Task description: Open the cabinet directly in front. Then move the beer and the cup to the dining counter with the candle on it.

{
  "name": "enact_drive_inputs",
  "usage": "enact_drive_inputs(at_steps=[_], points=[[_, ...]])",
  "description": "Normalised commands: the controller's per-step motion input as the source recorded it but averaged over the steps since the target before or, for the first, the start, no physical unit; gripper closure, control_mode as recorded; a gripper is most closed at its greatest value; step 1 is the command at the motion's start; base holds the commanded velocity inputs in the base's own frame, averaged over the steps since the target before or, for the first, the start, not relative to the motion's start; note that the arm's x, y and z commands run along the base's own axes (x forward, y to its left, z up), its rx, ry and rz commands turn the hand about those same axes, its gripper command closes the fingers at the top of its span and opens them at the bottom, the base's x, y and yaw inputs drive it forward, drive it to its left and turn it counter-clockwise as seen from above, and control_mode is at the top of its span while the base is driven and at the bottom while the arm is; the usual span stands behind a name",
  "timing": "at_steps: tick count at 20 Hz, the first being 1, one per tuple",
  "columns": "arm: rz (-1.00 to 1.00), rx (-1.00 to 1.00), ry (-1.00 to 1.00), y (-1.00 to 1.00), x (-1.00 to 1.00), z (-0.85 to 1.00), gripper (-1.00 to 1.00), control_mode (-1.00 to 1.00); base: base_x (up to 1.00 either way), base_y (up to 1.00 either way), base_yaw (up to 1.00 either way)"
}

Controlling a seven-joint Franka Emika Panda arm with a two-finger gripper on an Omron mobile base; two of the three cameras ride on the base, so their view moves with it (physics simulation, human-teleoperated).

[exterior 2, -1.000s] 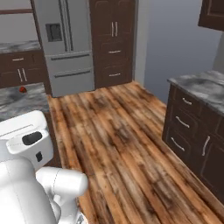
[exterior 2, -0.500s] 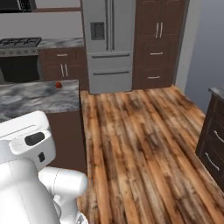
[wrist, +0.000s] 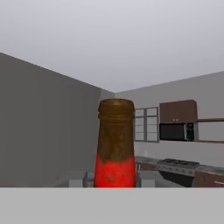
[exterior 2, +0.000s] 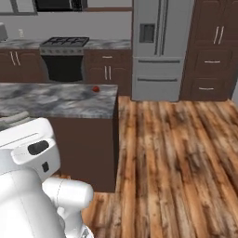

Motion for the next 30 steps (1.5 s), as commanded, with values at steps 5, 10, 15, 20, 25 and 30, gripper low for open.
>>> enact_drive_inputs(at_steps=[5, 10, 15, 20, 25, 30], points=[[0.0, 0.0, 0.0, 0.0, 0.0, 0.0, 1.0, 1.0, 0.01, 0.0, 0.29], [0.0, 0.0, 0.0, 0.0, 0.0, 0.0, 1.0, 1.0, 0.13, 0.09, 0.22], [0.0, 0.0, 0.0, 0.0, 0.0, 0.0, 1.0, 1.0, 0.18, 0.26, 0.13], [0.0, 0.0, 0.0, 0.0, 0.0, 0.0, 1.0, 1.0, 0.25, 0.54, 0.03], [0.0, 0.0, 0.0, 0.0, 0.0, 0.0, 1.0, 1.0, 0.25, 0.94, 0.0], [0.0, 0.0, 0.0, 0.0, 0.0, 0.0, 1.0, 1.0, 0.29, 0.99, 0.0]])
